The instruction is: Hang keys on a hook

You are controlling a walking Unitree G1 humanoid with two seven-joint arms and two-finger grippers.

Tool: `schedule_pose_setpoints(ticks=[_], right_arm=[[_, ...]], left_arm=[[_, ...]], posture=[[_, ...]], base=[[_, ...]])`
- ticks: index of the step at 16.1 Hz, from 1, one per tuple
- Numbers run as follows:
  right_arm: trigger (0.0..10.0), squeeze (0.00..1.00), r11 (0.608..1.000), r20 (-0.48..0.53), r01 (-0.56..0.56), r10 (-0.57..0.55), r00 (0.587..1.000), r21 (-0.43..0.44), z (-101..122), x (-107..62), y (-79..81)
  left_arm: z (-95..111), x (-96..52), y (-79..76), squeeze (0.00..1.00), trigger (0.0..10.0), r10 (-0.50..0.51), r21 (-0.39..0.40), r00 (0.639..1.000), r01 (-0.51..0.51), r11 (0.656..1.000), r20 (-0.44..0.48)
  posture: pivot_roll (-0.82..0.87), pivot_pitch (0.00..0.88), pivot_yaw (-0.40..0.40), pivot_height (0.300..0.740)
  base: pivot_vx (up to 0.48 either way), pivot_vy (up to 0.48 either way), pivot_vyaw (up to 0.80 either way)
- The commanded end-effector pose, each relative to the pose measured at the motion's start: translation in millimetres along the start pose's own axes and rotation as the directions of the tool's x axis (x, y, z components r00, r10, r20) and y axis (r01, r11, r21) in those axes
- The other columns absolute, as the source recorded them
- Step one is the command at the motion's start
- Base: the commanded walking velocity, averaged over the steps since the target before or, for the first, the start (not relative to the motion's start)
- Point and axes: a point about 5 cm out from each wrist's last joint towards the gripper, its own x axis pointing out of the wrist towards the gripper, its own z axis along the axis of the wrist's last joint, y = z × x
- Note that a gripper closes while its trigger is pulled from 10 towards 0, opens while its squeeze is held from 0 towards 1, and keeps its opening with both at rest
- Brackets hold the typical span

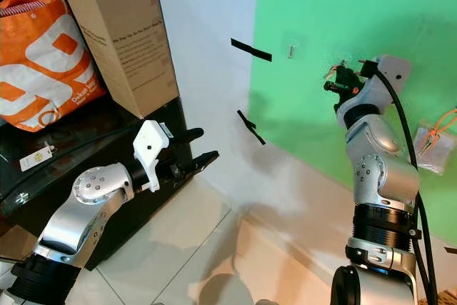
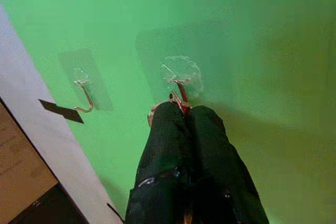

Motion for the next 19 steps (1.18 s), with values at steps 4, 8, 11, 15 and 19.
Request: schedule_pose_setpoints(ticks=[4,8,11,15,19], right_arm=[[10.0,0.0,1.0,-0.016,0.014,-0.014,1.0,0.026,-1.9,-2.6,-4.7],[10.0,0.0,0.997,0.033,-0.059,0.057,0.998,0.043,6.7,-4.6,3.7],[10.0,0.0,0.99,0.087,-0.135,0.13,0.988,0.051,15.3,-6.8,13.9],[10.0,0.0,0.986,0.065,-0.163,0.16,0.985,0.042,11.8,-9.2,17.9],[10.0,0.0,0.986,0.013,-0.159,0.159,0.987,0.054,-1.1,-12.7,19.3]], left_arm=[[2.6,-0.2,3.9,0.0,10.0,0.003,0.007,1.0,-0.003,1.0,0.0],[3.9,0.6,4.7,0.0,10.0,0.005,0.009,1.0,-0.005,1.0,0.006],[4.8,0.7,5.7,0.0,10.0,0.01,0.012,1.0,-0.01,1.0,0.011],[4.6,0.8,5.1,0.0,10.0,0.009,0.011,1.0,-0.009,1.0,0.012],[4.7,1.1,4.4,0.0,10.0,0.004,0.008,1.0,-0.004,1.0,0.013]], posture=[[-0.16,0.0,0.069,0.74],[-0.16,0.0,0.07,0.74],[-0.16,0.0,0.068,0.74],[-0.16,0.0,0.067,0.74],[-0.16,0.0,0.066,0.74]], base=[[0.0,0.0,0.0],[0.0,0.0,0.0],[0.0,0.0,0.0],[0.0,0.0,0.0],[0.0,0.0,0.0]])
